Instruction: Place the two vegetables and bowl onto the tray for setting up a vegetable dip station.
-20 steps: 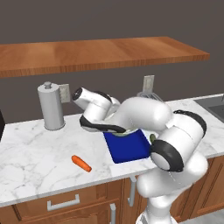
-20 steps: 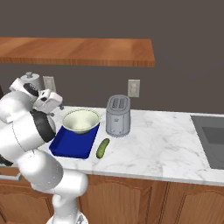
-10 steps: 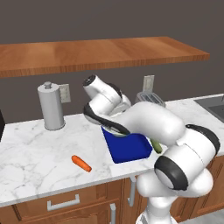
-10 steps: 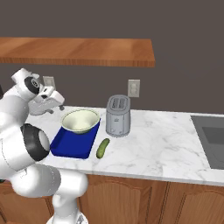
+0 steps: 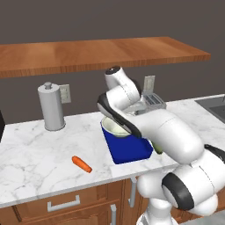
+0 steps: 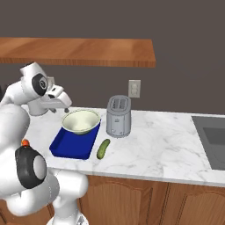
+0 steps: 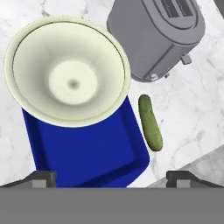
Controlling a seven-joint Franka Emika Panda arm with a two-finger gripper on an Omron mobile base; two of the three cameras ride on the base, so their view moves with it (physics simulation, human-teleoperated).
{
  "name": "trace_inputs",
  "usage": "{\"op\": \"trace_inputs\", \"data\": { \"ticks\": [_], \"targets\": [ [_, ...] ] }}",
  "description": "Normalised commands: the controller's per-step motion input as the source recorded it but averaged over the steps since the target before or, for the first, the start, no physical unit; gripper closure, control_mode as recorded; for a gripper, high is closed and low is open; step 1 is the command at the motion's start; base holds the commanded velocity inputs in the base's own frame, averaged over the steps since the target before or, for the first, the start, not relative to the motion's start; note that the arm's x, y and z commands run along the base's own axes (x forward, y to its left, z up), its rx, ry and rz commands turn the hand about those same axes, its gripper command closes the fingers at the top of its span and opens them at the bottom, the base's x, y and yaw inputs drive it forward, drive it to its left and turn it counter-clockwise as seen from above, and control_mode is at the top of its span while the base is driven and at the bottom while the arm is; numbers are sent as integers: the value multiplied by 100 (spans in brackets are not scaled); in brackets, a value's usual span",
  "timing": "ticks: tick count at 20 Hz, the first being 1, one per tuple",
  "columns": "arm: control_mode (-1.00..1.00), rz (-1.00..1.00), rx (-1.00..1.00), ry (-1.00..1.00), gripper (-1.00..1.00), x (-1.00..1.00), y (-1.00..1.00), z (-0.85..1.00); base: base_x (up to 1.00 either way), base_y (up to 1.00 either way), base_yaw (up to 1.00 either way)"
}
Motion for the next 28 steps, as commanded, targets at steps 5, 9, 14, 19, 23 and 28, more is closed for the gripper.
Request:
{"op": "trace_inputs", "data": {
  "ticks": [5, 9, 14, 19, 23, 28],
  "targets": [
    [-100, 0, 15, 0, -100, -24, -47, 12, 0, 0, 0],
    [-100, 0, 11, 0, -100, -21, -51, 7, 0, 0, 0],
    [-100, 3, 8, 0, -100, -16, -53, 6, 0, 0, 0],
    [-100, 7, 7, 1, -100, -9, -52, 2, 0, 0, 0],
    [-100, 6, 7, 8, -100, -2, -41, -6, 0, 0, 0],
    [-100, 8, 10, 11, -100, 8, -27, -18, 0, 0, 0]
  ]
}}
